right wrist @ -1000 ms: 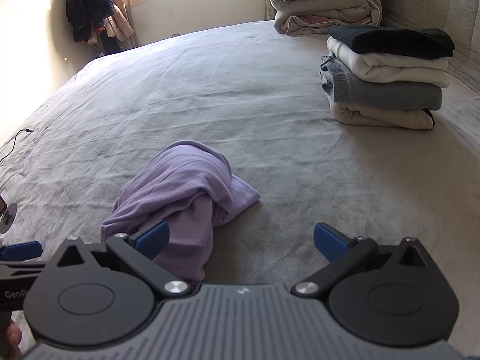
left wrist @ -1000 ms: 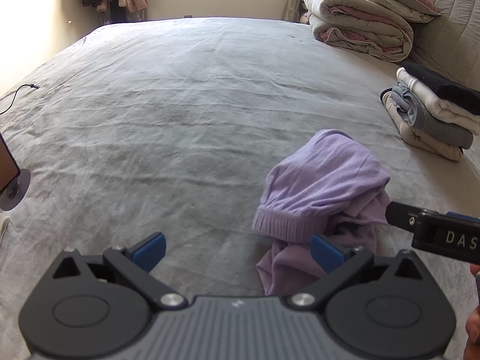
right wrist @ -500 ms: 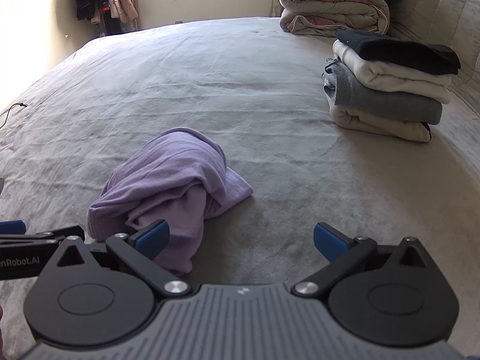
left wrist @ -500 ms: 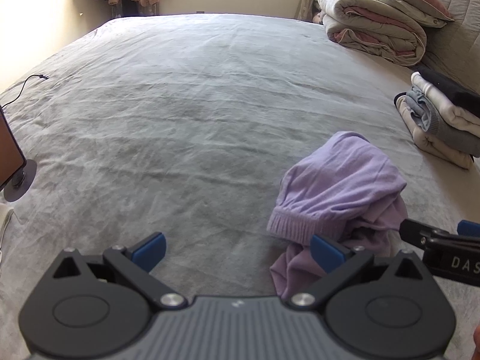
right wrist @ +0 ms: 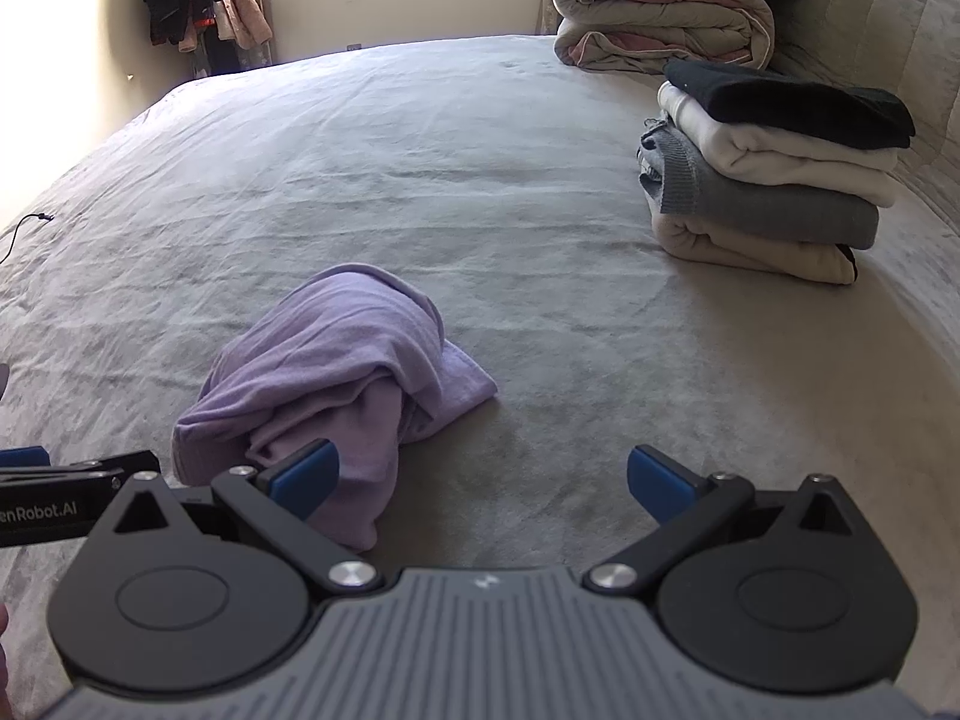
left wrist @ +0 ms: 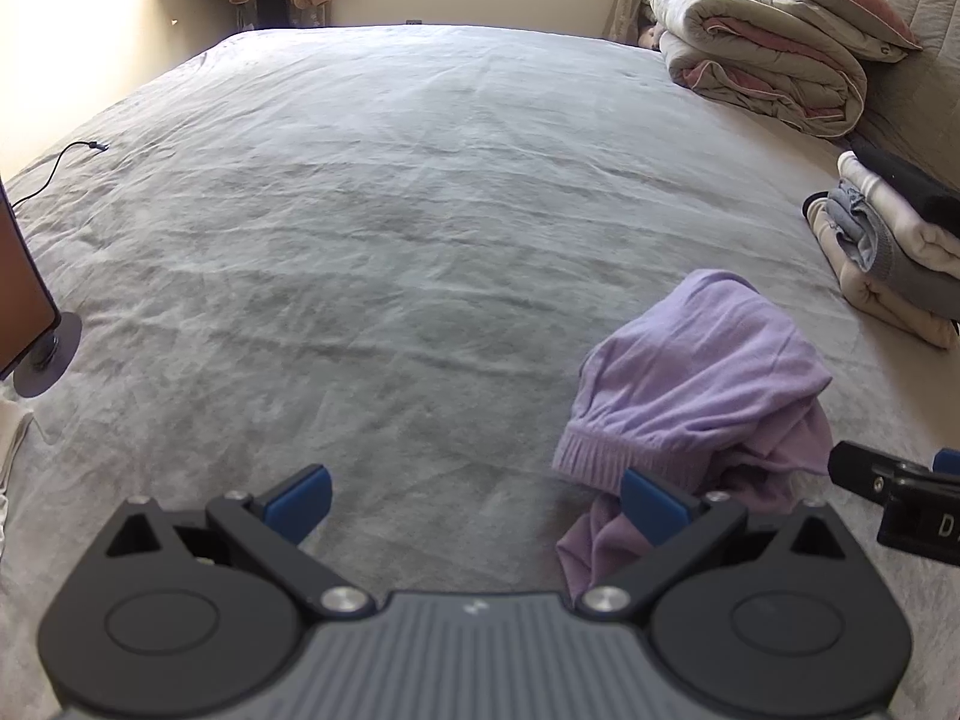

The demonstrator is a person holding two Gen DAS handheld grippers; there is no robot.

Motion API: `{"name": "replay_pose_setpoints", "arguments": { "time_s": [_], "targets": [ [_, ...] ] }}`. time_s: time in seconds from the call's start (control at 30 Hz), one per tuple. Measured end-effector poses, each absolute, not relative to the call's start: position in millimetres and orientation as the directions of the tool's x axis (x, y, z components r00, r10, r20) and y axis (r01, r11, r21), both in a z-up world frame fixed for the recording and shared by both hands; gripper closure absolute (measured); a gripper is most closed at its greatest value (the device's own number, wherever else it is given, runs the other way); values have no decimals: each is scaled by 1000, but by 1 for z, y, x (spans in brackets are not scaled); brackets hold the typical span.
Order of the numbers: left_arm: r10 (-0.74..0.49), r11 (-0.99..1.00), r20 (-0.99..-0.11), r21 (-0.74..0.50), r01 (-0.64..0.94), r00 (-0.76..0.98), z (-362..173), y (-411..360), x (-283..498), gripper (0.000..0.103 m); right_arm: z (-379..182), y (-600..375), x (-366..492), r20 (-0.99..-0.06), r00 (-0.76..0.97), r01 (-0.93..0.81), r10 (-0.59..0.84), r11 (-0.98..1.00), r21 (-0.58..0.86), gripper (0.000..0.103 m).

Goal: Fold clothes
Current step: 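Move both grippers toward the crumpled lavender sweatshirt on the bed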

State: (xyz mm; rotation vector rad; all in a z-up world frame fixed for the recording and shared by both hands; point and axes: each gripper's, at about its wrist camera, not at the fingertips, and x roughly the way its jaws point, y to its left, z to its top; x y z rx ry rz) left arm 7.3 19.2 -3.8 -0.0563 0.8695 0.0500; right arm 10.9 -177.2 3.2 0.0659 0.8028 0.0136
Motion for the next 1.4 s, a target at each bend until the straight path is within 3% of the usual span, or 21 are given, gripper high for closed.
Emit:
{"name": "replay_pose_setpoints", "arguments": {
  "time_s": [0.77, 1.27, 1.4],
  "targets": [
    [67, 997, -792, 36, -63, 607, -22, 15, 19, 1, -9, -176, 33, -763, 644, 5, 56, 997, 77, 0],
    [47, 999, -832, 36, -31, 553, -46, 9, 26, 0, -45, -179, 40, -831, 556, 11, 35, 999, 50, 0],
    [22, 999, -805, 35, 11, 593, -52, 10, 24, 0, -49, -175, 42, -824, 566, -7, 24, 1000, 24, 0]
  ]
}}
